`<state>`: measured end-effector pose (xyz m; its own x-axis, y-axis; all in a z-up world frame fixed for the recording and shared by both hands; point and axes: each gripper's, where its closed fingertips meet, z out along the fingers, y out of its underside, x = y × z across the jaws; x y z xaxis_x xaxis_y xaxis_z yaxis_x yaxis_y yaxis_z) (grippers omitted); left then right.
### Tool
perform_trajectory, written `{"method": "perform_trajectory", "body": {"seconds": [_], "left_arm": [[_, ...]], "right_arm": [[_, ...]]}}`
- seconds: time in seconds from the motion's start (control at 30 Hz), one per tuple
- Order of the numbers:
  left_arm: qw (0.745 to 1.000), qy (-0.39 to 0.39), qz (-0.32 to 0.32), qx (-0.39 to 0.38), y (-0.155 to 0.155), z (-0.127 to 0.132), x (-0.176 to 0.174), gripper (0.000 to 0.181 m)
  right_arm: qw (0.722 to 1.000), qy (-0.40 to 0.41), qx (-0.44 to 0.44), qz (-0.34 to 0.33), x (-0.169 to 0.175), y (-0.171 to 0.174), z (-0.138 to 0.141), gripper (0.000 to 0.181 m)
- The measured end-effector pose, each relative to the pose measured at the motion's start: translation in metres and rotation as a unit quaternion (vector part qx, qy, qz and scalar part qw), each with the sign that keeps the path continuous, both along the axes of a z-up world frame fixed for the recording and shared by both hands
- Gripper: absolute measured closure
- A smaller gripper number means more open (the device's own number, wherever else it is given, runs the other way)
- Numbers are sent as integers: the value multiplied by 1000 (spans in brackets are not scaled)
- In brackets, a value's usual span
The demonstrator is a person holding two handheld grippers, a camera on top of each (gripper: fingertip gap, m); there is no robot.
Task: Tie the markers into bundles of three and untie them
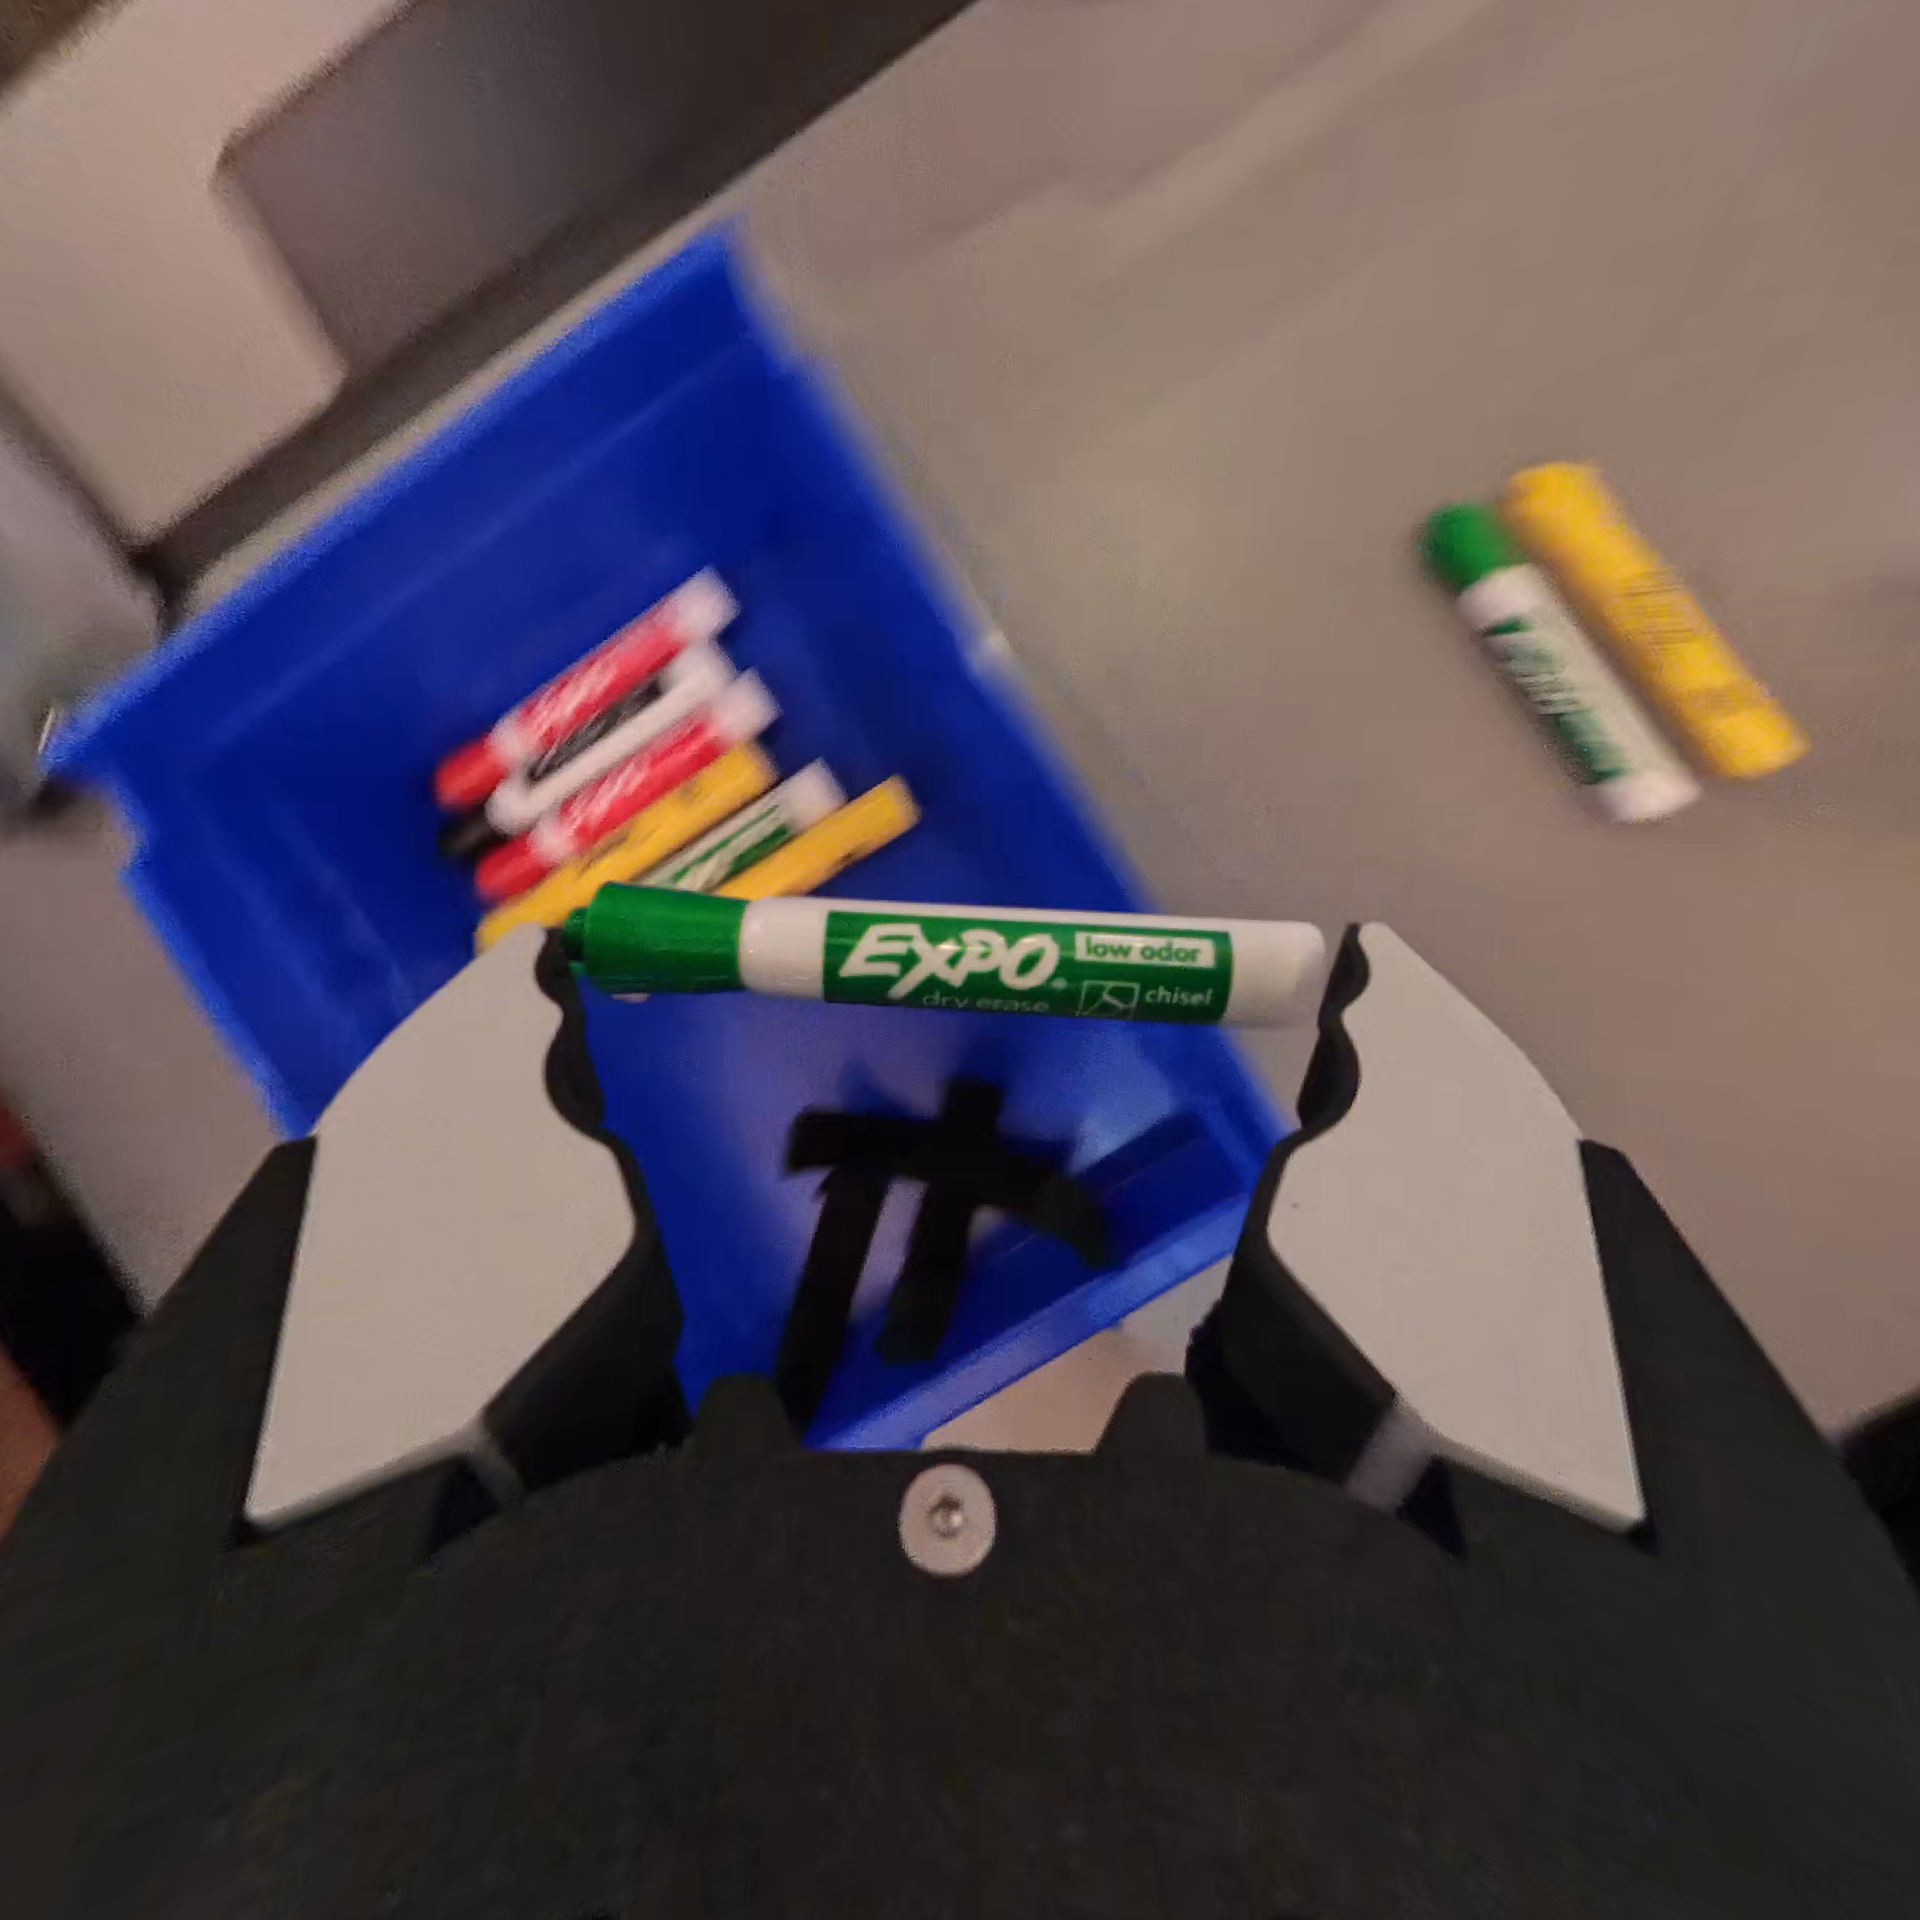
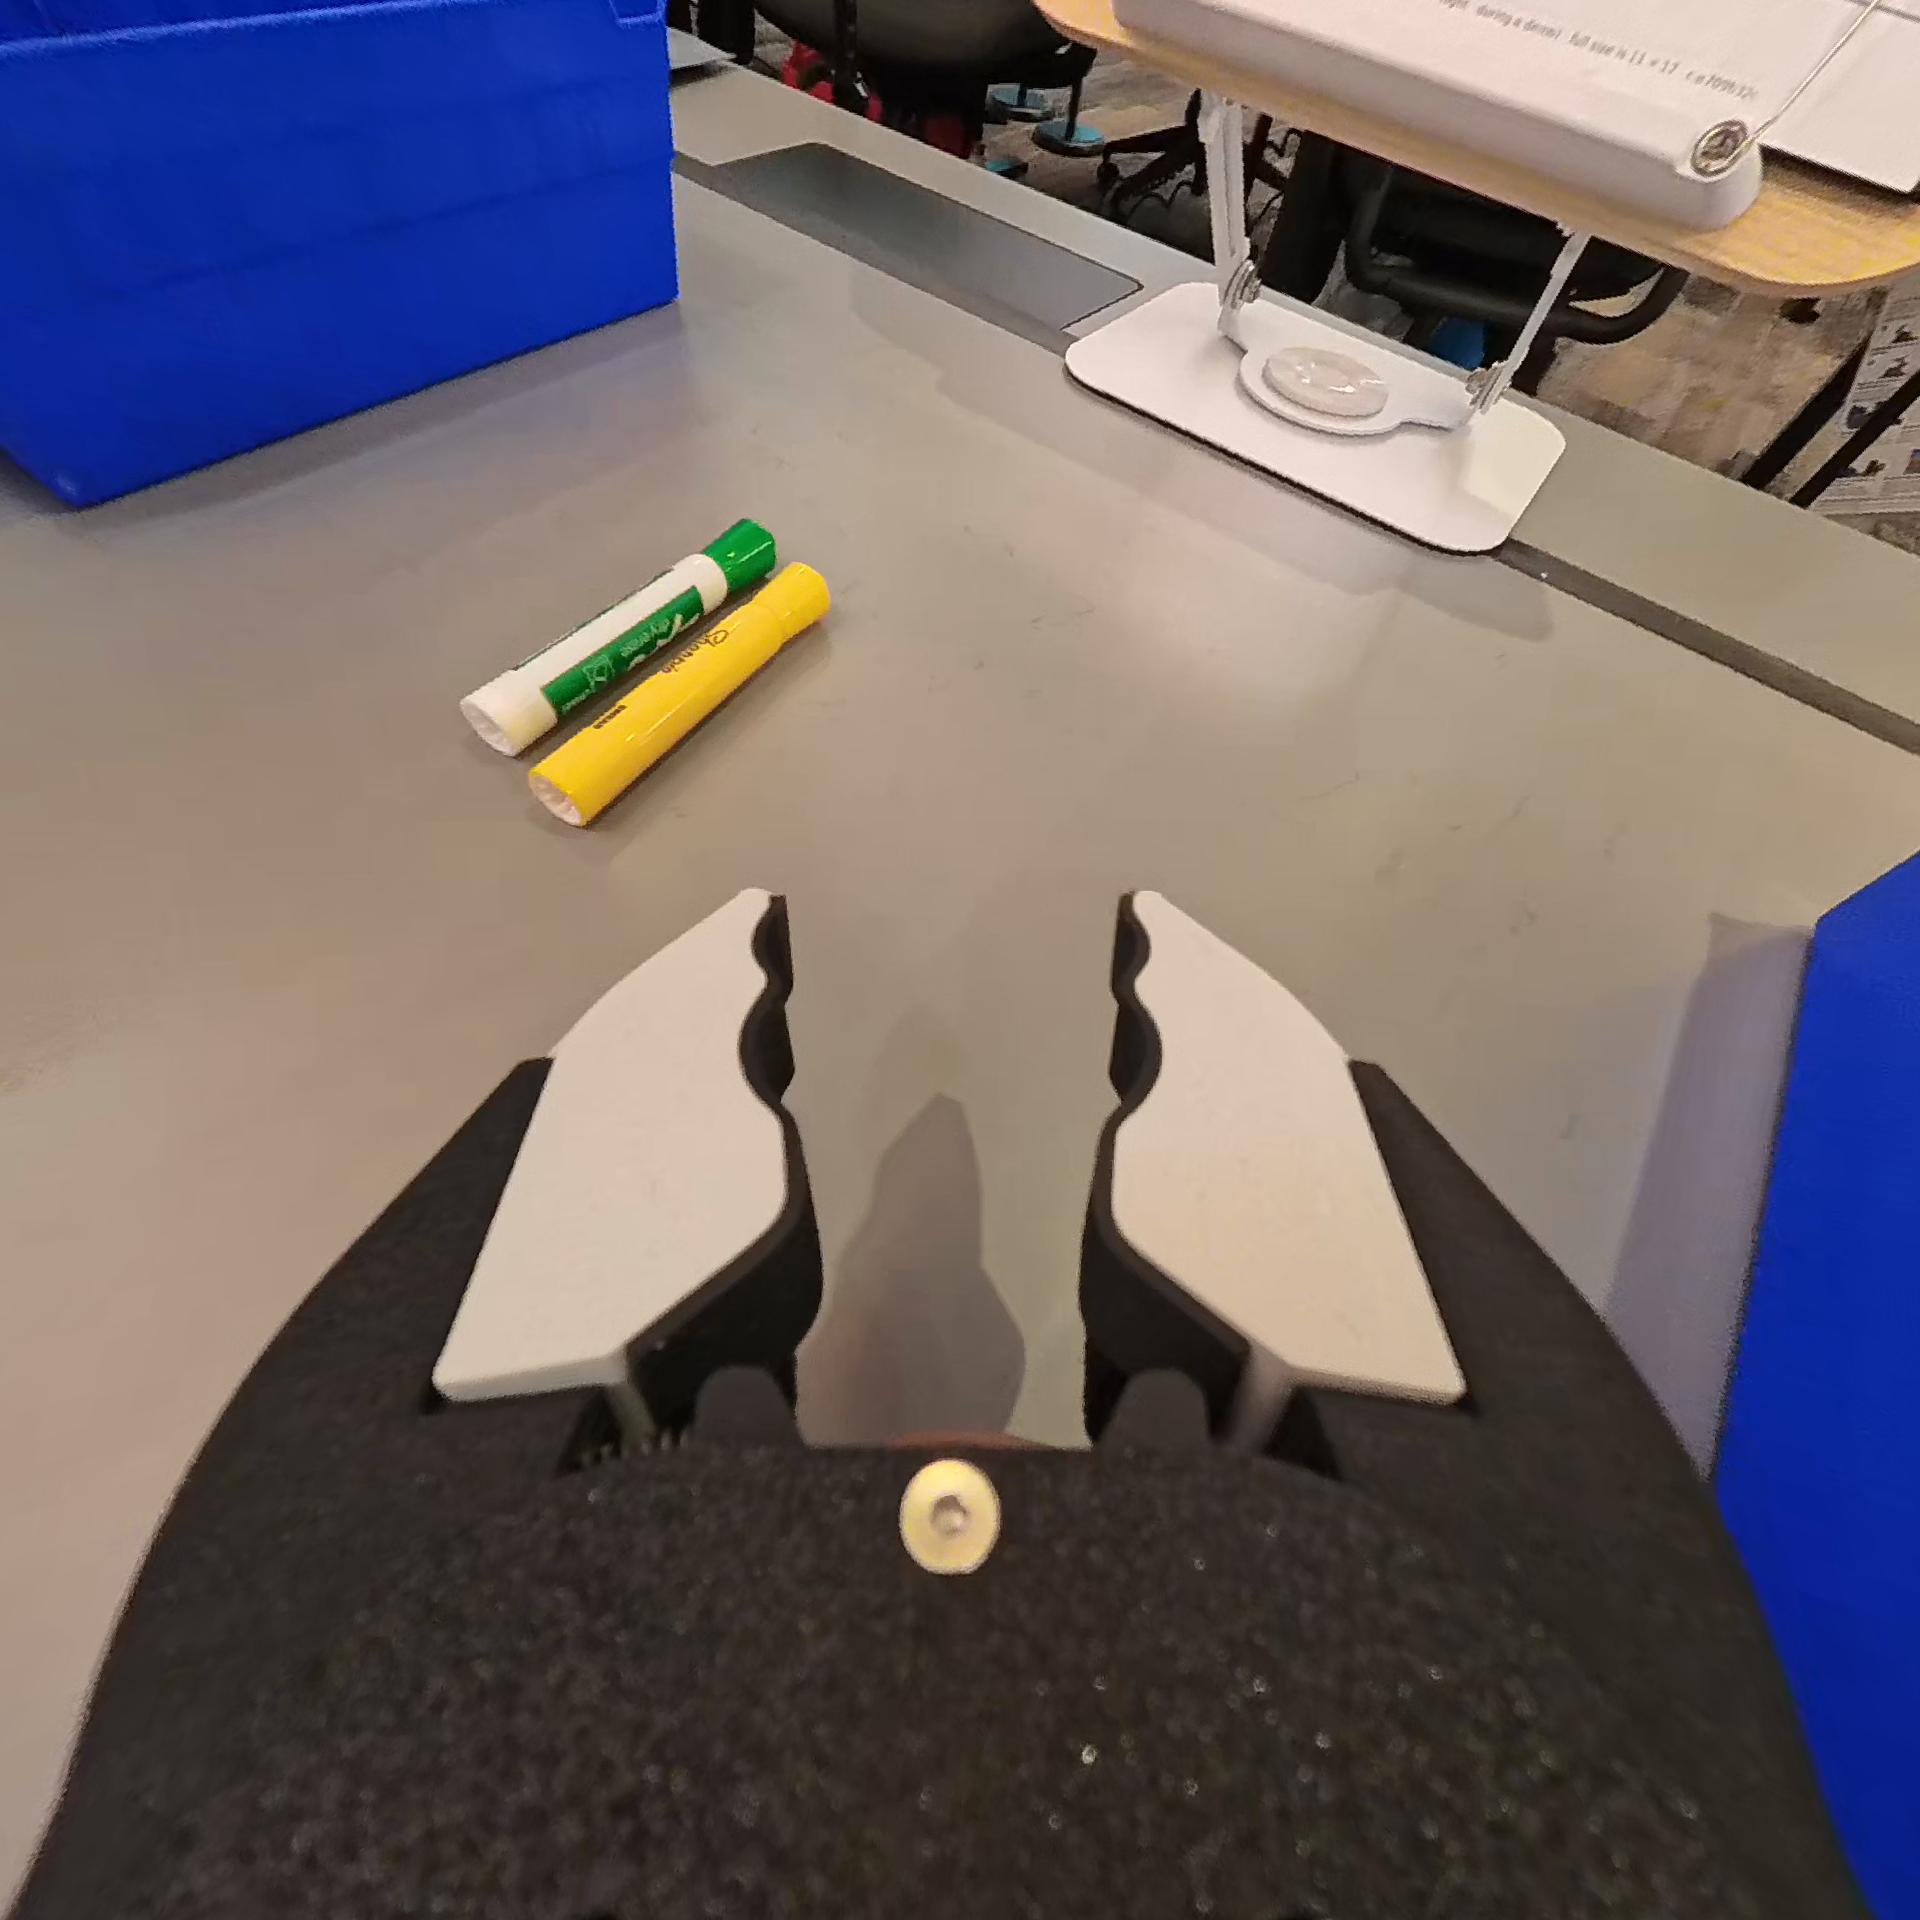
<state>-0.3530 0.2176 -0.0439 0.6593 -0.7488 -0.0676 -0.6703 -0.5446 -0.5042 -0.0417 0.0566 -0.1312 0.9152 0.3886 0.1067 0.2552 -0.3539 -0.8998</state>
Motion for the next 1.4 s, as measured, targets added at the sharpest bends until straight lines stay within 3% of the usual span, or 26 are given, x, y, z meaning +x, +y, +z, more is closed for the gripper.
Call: {"method": "perform_trajectory", "body": {"seconds": [0.07, 0.13, 0.33, 0.47, 0.63, 0.87, 0.97, 1.03, 1.13, 1.27, 1.33, 1.4], "left_arm": [[996, -25, -89, 0, -26, 9, 48, 50], [986, -28, -161, -7, -49, 2, 90, 50], [946, 35, -319, -42, -91, -66, 195, 50], [919, 102, -376, -62, -96, -111, 229, 50], [912, 125, -382, -84, -94, -137, 243, 51], [907, 157, -386, -61, -94, -151, 240, 51], [913, 143, -377, -58, -96, -145, 238, 51], [922, 118, -366, -50, -96, -124, 235, 52], [937, 40, -344, -34, -99, -62, 218, 55], [964, -18, -264, -6, -78, 17, 144, 63], [979, 12, -202, -5, -58, 23, 89, 70], [986, 54, -156, -22, -47, 6, 37, 74]], "right_arm": [[1000, 2, 2, -2, 2, 0, 1, 122], [1000, 5, 2, -3, 3, 0, 1, 122], [1000, 1, 6, -2, 4, 0, 3, 122], [1000, 0, 9, -4, 6, -1, 6, 122], [1000, -2, 5, -4, 6, -4, 1, 122], [1000, 0, 1, -6, 9, -5, -1, 122], [1000, 2, 0, -8, 11, -5, -1, 122], [1000, 7, 0, -9, 12, -5, 0, 122], [1000, 22, 0, -10, 13, -6, 3, 122], [1000, 31, -2, -4, 9, -7, 3, 122], [1000, 29, -3, 1, 5, -7, 2, 122], [1000, 27, -4, 5, 1, -6, 1, 122]]}}
